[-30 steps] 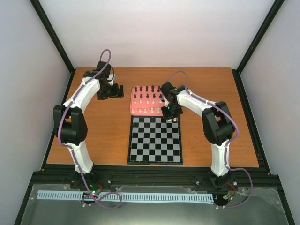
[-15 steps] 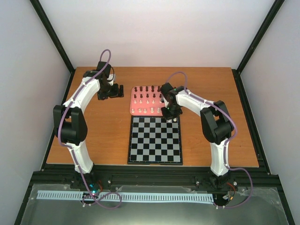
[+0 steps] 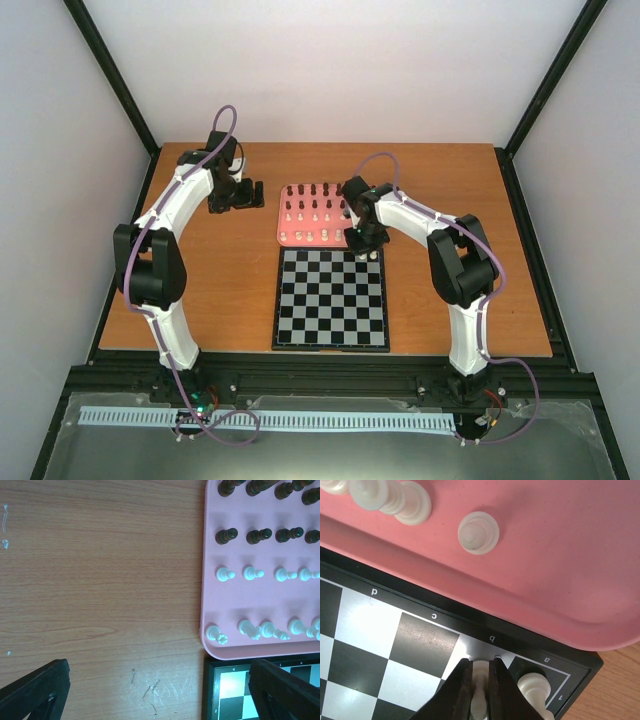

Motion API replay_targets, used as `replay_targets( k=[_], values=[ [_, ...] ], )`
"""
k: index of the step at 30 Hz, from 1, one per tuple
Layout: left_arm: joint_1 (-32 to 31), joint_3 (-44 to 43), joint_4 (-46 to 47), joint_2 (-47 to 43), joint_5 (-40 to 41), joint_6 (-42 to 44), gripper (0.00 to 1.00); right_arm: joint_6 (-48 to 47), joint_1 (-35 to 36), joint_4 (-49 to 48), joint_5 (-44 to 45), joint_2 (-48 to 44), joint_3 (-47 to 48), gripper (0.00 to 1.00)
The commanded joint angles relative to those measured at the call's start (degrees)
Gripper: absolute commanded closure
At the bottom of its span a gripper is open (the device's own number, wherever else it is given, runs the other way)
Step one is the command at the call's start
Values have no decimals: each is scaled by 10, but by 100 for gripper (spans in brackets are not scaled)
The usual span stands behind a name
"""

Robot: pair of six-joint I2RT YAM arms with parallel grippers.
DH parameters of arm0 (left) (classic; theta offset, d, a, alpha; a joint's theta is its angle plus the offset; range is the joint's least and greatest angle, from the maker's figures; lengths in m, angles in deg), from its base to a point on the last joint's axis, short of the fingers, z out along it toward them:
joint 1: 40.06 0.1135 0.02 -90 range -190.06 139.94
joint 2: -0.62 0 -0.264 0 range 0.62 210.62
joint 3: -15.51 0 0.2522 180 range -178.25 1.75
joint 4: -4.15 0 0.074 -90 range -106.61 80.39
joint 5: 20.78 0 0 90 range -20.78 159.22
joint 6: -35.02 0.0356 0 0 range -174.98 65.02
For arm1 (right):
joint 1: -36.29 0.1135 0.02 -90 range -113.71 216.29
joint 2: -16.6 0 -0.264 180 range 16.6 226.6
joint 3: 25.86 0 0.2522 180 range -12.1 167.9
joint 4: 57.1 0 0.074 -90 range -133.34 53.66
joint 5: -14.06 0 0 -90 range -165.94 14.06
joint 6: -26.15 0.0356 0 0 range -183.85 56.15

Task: Set up the chess pieces on the board
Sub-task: Place the chess piece on the chessboard.

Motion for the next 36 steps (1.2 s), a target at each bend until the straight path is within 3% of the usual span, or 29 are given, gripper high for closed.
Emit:
replay_targets(
  k=[1,23,28,36],
  values=[
    [0,-4,-1,-2,-3,-3,0,-3,3,-1,-1,8,12,88],
    [0,-1,0,1,-3,-3,0,-11,5,3,-15,6,10,82],
    [1,-3,0,3,-5,-3,0,-8,5,2,4,-4,13,67],
    [1,-6,-1,5,-5,-3,0,-7,4,12,25,-1,68,63]
  ],
)
